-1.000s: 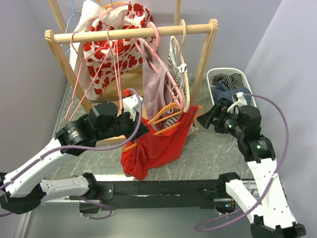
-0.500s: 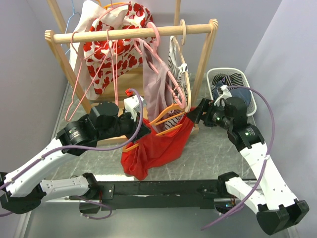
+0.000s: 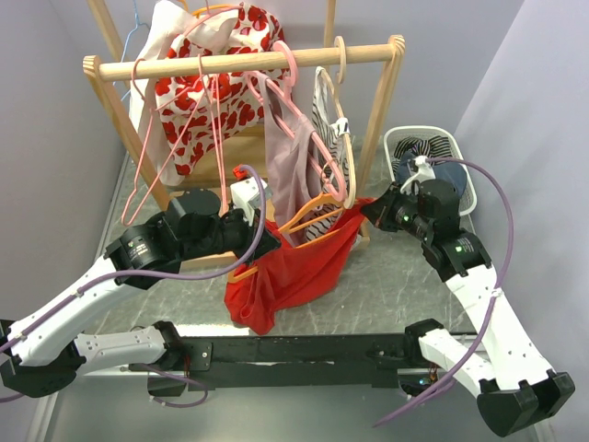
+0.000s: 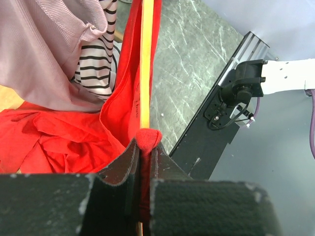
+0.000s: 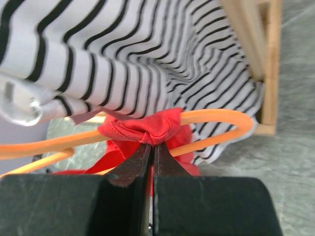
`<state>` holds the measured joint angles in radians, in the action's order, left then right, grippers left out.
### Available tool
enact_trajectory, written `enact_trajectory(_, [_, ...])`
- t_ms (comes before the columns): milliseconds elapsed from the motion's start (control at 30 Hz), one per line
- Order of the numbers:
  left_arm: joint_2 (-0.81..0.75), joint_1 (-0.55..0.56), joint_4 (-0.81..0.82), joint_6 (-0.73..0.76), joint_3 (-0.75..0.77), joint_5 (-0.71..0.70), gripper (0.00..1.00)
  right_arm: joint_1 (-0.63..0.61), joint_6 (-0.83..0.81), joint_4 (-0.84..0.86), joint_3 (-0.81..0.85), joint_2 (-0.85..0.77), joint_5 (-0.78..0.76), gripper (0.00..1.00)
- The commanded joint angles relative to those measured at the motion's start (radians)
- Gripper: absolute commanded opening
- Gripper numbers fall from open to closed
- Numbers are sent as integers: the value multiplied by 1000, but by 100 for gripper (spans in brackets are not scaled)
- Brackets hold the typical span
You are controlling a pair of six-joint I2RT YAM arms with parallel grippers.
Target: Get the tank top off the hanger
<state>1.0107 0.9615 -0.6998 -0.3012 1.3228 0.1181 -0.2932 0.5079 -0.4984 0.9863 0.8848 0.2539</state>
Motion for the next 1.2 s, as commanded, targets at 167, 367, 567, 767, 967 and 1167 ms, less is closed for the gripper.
enact_trajectory(167, [-53, -1, -3, 16, 38, 44, 1, 84, 18, -124, 40, -49, -392, 0])
enact_trajectory(367, [-99, -1, -58, 13, 64, -34, 1, 160, 12, -186, 2, 19, -361, 0])
enact_trajectory(567, [-153, -1, 16, -3, 26, -44, 1, 131, -68, -215, -69, 19, -145, 0])
enact_trajectory(767, [-93, -1, 68, 4, 1, 26, 1, 37, -83, -284, -52, -84, -21, 24])
enact_trajectory(967, [-37, 0, 80, 14, 9, 52, 1, 26, -31, -287, 52, -213, -36, 70])
enact_trajectory(1167, [-24, 0, 95, 24, -11, 65, 1, 17, 65, -134, 55, -198, 183, 70])
